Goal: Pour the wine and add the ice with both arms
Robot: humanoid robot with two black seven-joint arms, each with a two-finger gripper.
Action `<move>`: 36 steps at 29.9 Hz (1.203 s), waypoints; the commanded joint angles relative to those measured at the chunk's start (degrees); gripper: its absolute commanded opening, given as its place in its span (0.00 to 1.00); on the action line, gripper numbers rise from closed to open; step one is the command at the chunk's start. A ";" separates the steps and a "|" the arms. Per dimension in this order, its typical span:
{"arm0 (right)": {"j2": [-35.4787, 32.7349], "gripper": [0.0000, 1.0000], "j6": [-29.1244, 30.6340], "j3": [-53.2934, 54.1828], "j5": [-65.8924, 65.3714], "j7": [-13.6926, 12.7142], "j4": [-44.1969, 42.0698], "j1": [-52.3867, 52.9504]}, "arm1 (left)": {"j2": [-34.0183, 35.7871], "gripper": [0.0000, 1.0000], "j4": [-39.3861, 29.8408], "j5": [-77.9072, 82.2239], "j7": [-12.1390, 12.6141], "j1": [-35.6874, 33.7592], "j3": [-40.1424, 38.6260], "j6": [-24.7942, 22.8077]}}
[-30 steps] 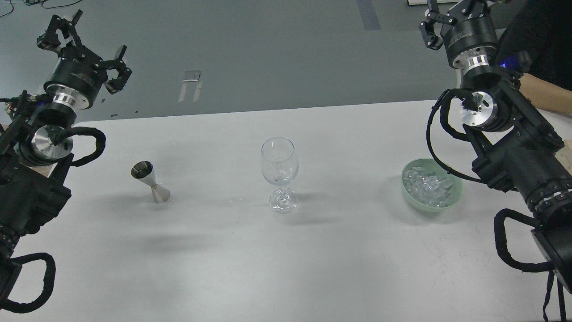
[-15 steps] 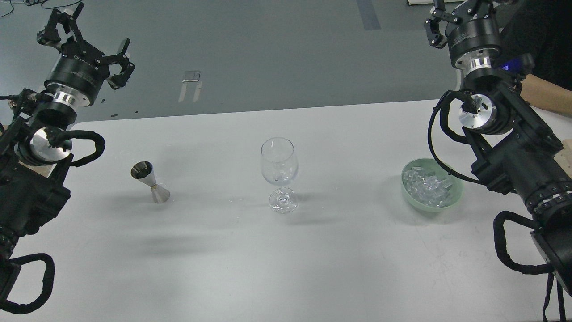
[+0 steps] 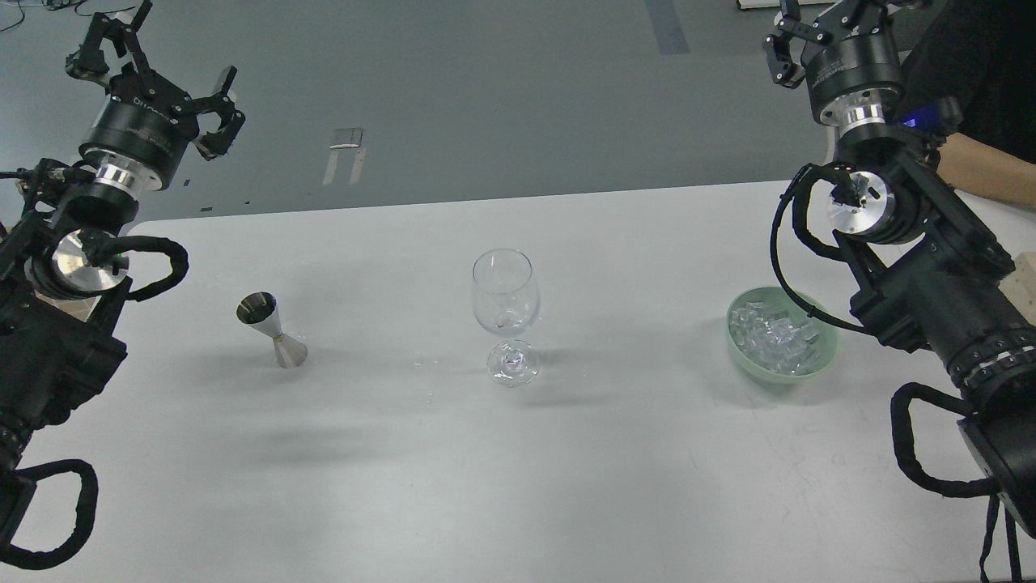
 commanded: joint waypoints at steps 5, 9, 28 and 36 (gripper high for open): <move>0.02 1.00 0.00 -0.08 0.00 0.00 -0.01 -0.05 | -0.03 0.98 -0.08 0.00 0.35 0.09 0.09 0.00; 0.02 1.00 0.00 -0.08 0.00 0.00 -0.01 -0.05 | 0.06 0.98 -0.08 0.00 0.44 0.09 0.09 0.00; 0.02 1.00 0.00 -0.17 -0.08 0.00 -0.01 -0.05 | 11.91 0.98 -12.37 -12.12 10.28 7.73 -0.08 0.00; 0.02 1.00 0.00 -0.17 -0.08 0.00 -0.01 -0.05 | 21.76 0.98 -25.20 -25.92 11.78 21.60 -2.53 0.00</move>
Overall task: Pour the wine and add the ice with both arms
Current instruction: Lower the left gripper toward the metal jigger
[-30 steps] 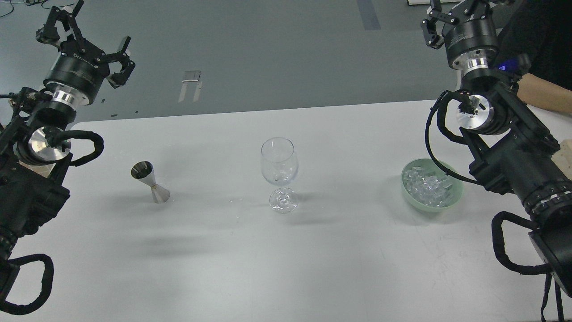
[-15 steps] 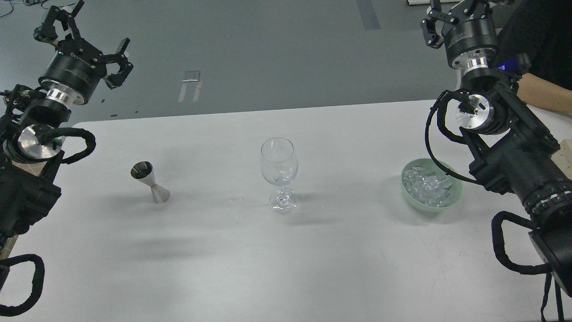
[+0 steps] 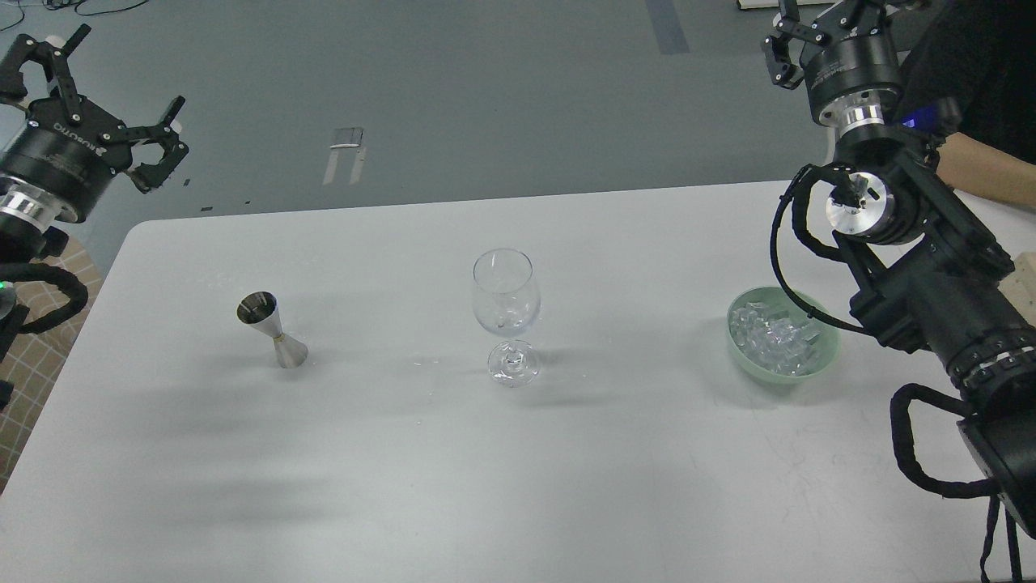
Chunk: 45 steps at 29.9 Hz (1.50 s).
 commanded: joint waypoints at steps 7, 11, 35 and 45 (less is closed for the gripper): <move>-0.08 1.00 0.00 -2.27 0.01 0.00 0.00 0.10 | 3.64 0.97 -12.14 -4.39 6.07 22.02 -16.39 0.00; -0.08 1.00 0.00 -2.45 0.01 0.00 0.00 0.10 | 1.10 0.97 -16.19 -4.39 6.35 31.00 -23.08 0.00; -0.25 1.00 0.00 -2.72 -0.08 0.00 -0.17 -0.17 | -20.89 0.98 -19.89 -3.69 16.10 48.43 -32.85 0.00; -0.34 1.00 0.00 -2.72 -0.08 0.00 -0.26 -0.17 | -22.11 0.98 -17.35 -2.72 15.84 44.40 -29.00 3.91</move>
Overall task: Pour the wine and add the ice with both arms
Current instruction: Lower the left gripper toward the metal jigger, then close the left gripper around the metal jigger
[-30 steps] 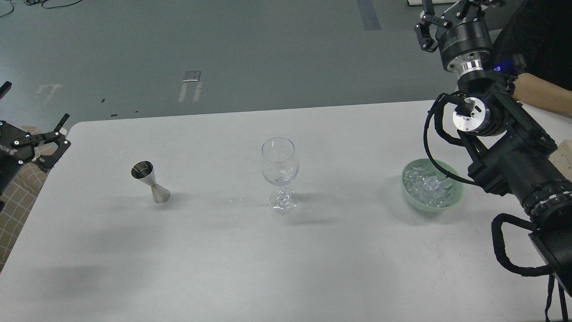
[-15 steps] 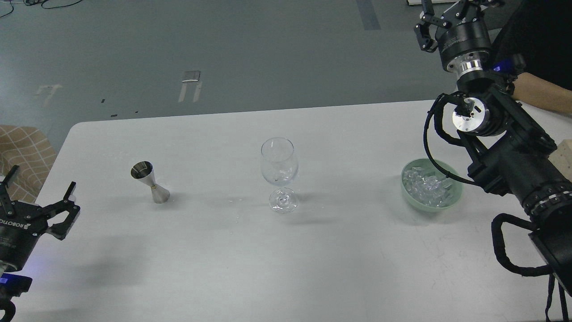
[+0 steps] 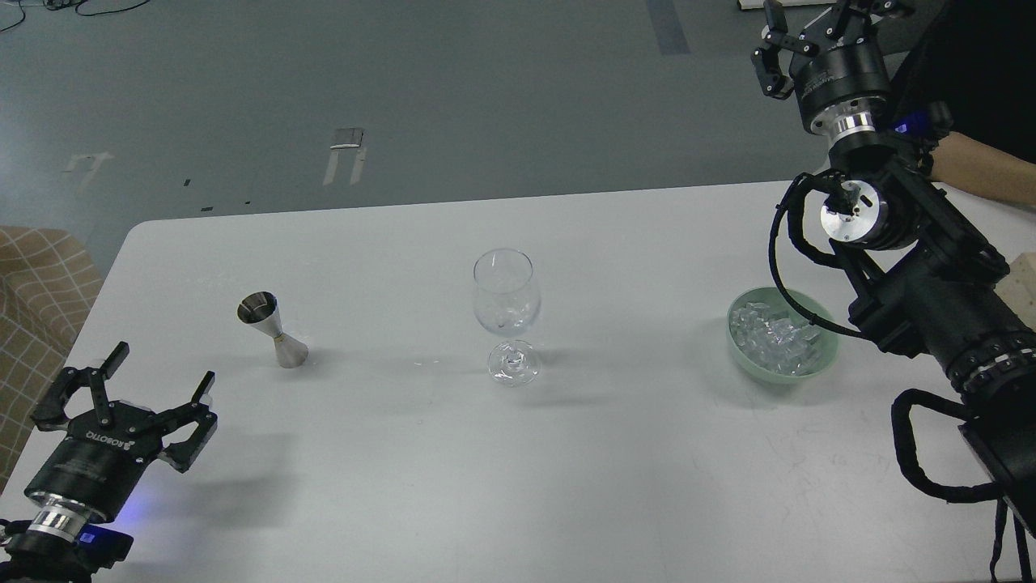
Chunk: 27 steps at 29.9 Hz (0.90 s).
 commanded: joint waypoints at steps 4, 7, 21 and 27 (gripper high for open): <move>-0.23 1.00 0.00 -0.09 0.00 0.00 0.09 0.08 | -2.50 0.98 2.41 1.96 -0.56 -5.66 2.35 5.21; -0.23 1.00 0.00 -0.08 0.00 0.00 0.09 0.08 | -4.17 0.98 4.26 4.16 -0.47 -7.60 2.35 6.97; -0.14 1.00 0.00 -0.09 0.00 0.00 0.17 -0.53 | -8.83 0.98 4.61 6.97 -0.65 -11.29 2.61 12.86; -0.14 1.00 0.00 -0.09 0.00 0.00 0.17 -0.53 | -11.21 0.98 4.70 9.79 -0.65 -12.61 2.61 14.80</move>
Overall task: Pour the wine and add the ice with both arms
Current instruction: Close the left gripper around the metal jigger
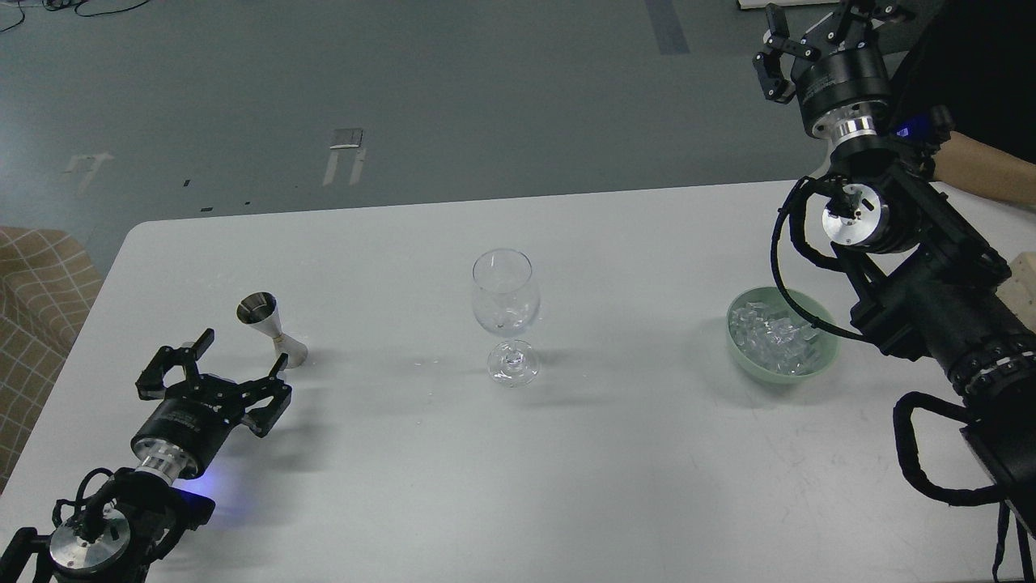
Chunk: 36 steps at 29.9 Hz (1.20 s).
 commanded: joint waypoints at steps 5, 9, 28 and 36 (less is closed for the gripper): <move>0.00 1.00 0.00 0.00 0.00 0.00 -0.01 -0.01 | -1.59 0.99 1.12 1.43 -0.01 -2.40 0.78 0.97; 0.00 1.00 0.00 0.00 0.00 0.00 0.08 -0.36 | -1.41 0.99 3.41 1.34 -0.18 -5.74 3.60 0.96; 0.00 1.00 0.00 0.00 0.00 0.00 0.08 -0.36 | -1.24 0.96 12.03 3.10 -0.18 -12.25 5.09 0.79; -0.08 1.00 0.00 -1.04 0.00 0.00 0.08 -0.27 | -1.32 0.86 13.51 3.10 -0.45 -13.47 5.09 0.88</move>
